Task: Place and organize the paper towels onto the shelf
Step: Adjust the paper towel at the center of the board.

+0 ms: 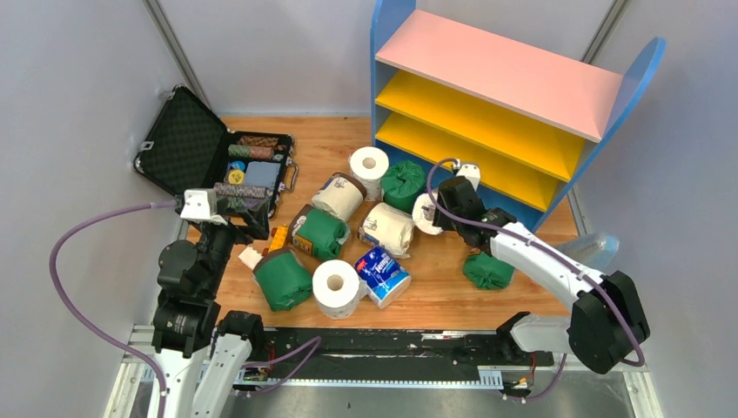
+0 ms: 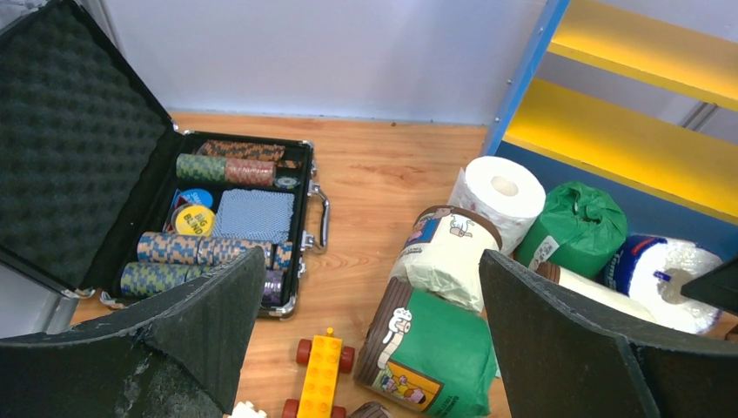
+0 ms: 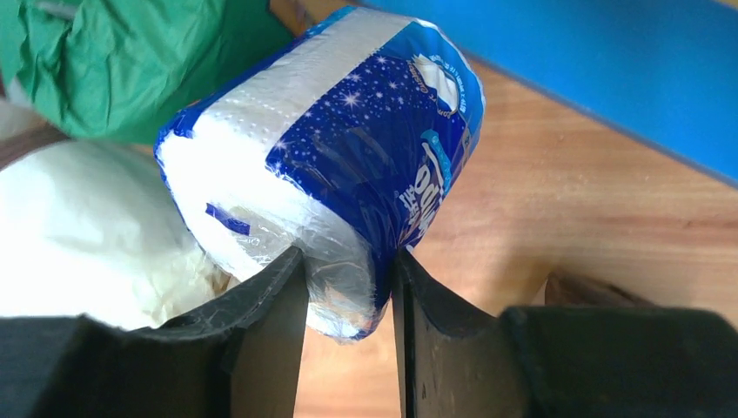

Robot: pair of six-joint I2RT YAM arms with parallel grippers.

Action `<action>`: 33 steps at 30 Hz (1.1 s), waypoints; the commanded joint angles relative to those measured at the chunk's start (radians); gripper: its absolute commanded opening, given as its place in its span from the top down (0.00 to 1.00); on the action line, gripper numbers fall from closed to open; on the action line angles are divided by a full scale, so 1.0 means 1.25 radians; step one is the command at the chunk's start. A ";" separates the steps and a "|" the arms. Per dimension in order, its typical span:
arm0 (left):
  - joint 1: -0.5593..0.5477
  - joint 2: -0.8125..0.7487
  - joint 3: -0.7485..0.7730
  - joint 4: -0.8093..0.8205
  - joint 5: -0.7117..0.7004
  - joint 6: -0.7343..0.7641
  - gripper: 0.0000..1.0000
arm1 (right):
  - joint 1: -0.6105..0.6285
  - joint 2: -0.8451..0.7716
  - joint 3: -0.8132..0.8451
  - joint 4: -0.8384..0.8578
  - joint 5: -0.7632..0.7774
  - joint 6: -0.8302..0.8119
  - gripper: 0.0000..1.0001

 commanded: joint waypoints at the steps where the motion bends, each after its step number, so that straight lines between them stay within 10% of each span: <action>1: 0.000 0.013 0.005 0.013 0.006 0.008 0.00 | -0.008 -0.049 0.098 -0.235 -0.173 0.059 0.75; 13: 0.000 0.014 0.006 0.012 0.009 0.009 0.00 | -0.081 -0.052 0.178 -0.399 -0.450 -0.003 0.70; 21: 0.000 0.015 0.004 0.012 0.008 0.009 0.00 | -0.091 -0.048 0.253 -0.458 -0.288 0.008 0.25; 33: 0.000 0.029 0.005 0.012 0.008 0.008 0.00 | 0.065 -0.081 0.252 -0.518 -0.130 0.158 0.05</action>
